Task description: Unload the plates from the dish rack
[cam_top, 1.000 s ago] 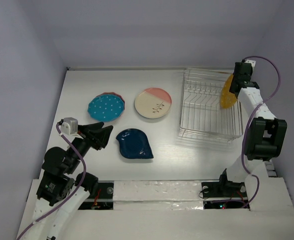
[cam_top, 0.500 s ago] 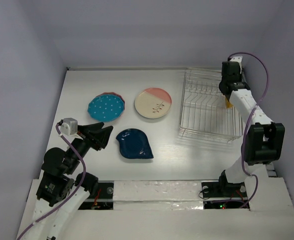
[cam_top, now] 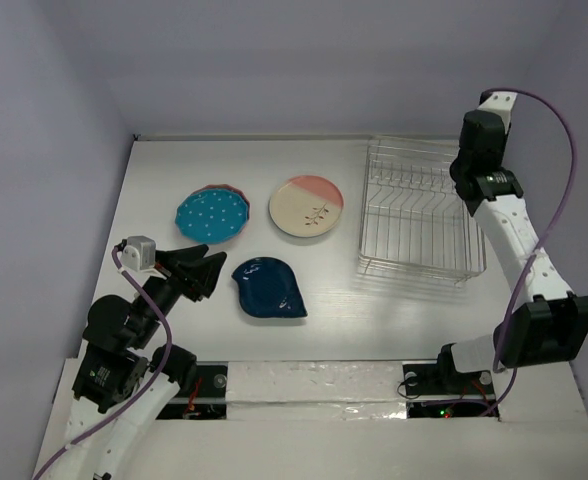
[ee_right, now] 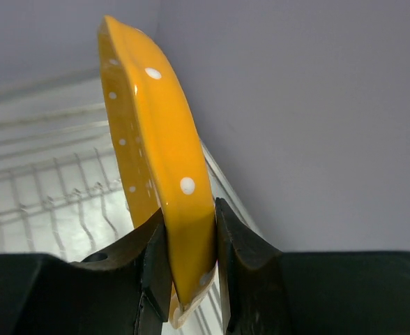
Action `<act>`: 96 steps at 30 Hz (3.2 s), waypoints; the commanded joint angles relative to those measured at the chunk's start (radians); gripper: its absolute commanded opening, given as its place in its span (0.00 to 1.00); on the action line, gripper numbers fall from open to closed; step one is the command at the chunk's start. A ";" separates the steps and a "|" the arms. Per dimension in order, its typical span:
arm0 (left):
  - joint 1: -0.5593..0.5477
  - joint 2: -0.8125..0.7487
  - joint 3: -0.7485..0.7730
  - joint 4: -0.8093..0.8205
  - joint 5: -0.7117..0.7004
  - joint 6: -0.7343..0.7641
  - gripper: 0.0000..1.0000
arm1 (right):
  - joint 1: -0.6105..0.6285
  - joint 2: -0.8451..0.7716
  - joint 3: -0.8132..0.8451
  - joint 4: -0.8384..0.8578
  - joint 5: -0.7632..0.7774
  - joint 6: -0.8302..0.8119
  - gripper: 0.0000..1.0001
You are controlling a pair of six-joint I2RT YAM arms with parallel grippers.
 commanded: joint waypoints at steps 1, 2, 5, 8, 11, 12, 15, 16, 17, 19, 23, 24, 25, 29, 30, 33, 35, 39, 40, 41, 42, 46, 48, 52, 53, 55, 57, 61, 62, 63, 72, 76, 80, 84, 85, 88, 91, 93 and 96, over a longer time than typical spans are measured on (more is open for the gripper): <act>-0.006 0.003 0.002 0.046 0.005 0.006 0.47 | 0.043 -0.089 0.153 0.099 -0.042 0.145 0.00; -0.006 0.003 0.004 0.044 -0.001 0.004 0.47 | 0.058 -0.108 0.160 0.071 -0.080 0.217 0.00; -0.006 -0.006 0.005 0.040 -0.024 0.004 0.48 | 0.157 -0.126 0.171 0.051 -0.257 0.372 0.00; -0.006 -0.004 0.010 0.027 -0.053 0.001 0.48 | 0.270 -0.114 0.135 0.124 -0.453 0.502 0.00; -0.006 -0.009 0.016 0.018 -0.099 -0.002 0.51 | 0.370 -0.065 0.055 0.308 -0.620 0.726 0.00; -0.006 -0.012 0.019 0.017 -0.110 0.000 0.52 | 0.397 -0.042 0.041 0.356 -0.650 0.765 0.00; 0.005 -0.027 0.021 0.011 -0.136 -0.006 0.53 | 0.493 0.087 0.045 0.513 -0.734 0.892 0.00; 0.014 -0.029 0.021 0.009 -0.166 -0.006 0.53 | 0.511 0.171 0.064 0.533 -0.765 0.927 0.00; 0.014 -0.031 0.021 0.009 -0.173 -0.009 0.53 | 0.529 0.211 0.081 0.594 -0.801 0.959 0.00; 0.014 -0.031 0.021 0.007 -0.180 -0.011 0.53 | 0.577 0.289 0.136 0.642 -0.841 1.052 0.00; 0.024 -0.017 0.021 0.004 -0.190 -0.014 0.53 | 0.643 0.501 0.266 0.622 -0.840 1.142 0.00; 0.024 -0.014 0.021 0.003 -0.191 -0.014 0.53 | 0.654 0.530 0.291 0.616 -0.843 1.173 0.00; 0.024 -0.008 0.021 0.003 -0.193 -0.015 0.53 | 0.669 0.553 0.311 0.619 -0.843 1.191 0.00; 0.024 -0.003 0.019 0.003 -0.194 -0.015 0.53 | 0.692 0.651 0.341 0.654 -0.842 1.274 0.00; 0.024 -0.003 0.019 0.003 -0.194 -0.015 0.53 | 0.692 0.688 0.349 0.653 -0.843 1.297 0.00; 0.024 0.003 0.019 0.003 -0.194 -0.015 0.53 | 0.701 0.731 0.378 0.625 -0.823 1.335 0.00; 0.024 0.008 0.019 0.003 -0.194 -0.015 0.53 | 0.712 0.779 0.397 0.607 -0.835 1.352 0.00; 0.033 0.008 0.019 0.001 -0.193 -0.015 0.53 | 0.723 0.825 0.403 0.602 -0.839 1.389 0.05; 0.033 0.008 0.019 0.003 -0.193 -0.017 0.53 | 0.723 0.832 0.403 0.602 -0.846 1.394 0.09; 0.033 0.009 0.019 0.001 -0.193 -0.015 0.53 | 0.723 0.849 0.404 0.608 -0.854 1.398 0.17; 0.033 0.008 0.019 0.001 -0.193 -0.015 0.53 | 0.723 0.857 0.410 0.602 -0.863 1.400 0.21; 0.033 0.009 0.019 0.003 -0.194 -0.015 0.53 | 0.732 0.859 0.429 0.551 -0.853 1.371 0.35; 0.033 0.011 0.019 0.001 -0.194 -0.015 0.53 | 0.732 0.843 0.427 0.512 -0.840 1.343 0.45; 0.033 0.012 0.022 0.000 -0.203 -0.019 0.53 | 0.741 0.805 0.421 0.433 -0.782 1.270 0.73; 0.033 0.012 0.024 -0.003 -0.211 -0.022 0.53 | 0.741 0.794 0.417 0.395 -0.779 1.254 0.83; 0.033 0.006 0.025 -0.006 -0.225 -0.026 0.54 | 0.750 0.768 0.404 0.370 -0.727 1.207 0.93; 0.033 0.000 0.025 -0.003 -0.231 -0.034 0.54 | 0.750 0.748 0.382 0.329 -0.707 1.166 1.00; 0.033 0.008 0.038 -0.003 -0.239 -0.035 0.55 | 0.750 0.673 0.299 0.318 -0.650 1.107 1.00; 0.033 0.012 0.045 -0.005 -0.242 -0.035 0.55 | 0.750 0.649 0.292 0.297 -0.629 1.093 1.00; 0.033 0.020 0.062 -0.008 -0.243 -0.031 0.56 | 0.750 0.638 0.288 0.295 -0.624 1.064 1.00; 0.033 0.118 0.130 -0.005 -0.231 -0.012 0.78 | 0.750 0.338 -0.031 0.398 -0.555 0.917 0.45; 0.033 0.169 0.130 0.012 -0.196 -0.011 0.91 | 0.750 -0.054 -0.271 0.406 -0.400 0.759 0.00; 0.033 0.195 0.139 0.027 -0.191 -0.008 0.97 | 0.750 -0.431 -0.388 0.355 -0.284 0.658 0.06; 0.033 0.209 0.157 0.043 -0.181 -0.009 0.99 | 0.750 -0.756 -0.478 0.292 -0.161 0.570 0.61; 0.033 0.212 0.162 0.049 -0.177 -0.009 0.99 | 0.750 -0.801 -0.487 0.249 -0.132 0.564 0.72; 0.033 0.224 0.174 0.058 -0.176 -0.002 0.99 | 0.750 -0.925 -0.502 0.171 -0.055 0.564 0.94; 0.033 0.236 0.188 0.057 -0.185 0.004 0.99 | 0.750 -1.003 -0.536 0.131 -0.007 0.572 1.00; 0.033 0.235 0.189 0.061 -0.196 0.008 0.99 | 0.750 -1.030 -0.563 0.131 0.013 0.570 1.00; 0.033 0.226 0.171 0.081 -0.196 0.011 0.99 | 0.750 -1.062 -0.588 0.155 0.028 0.547 1.00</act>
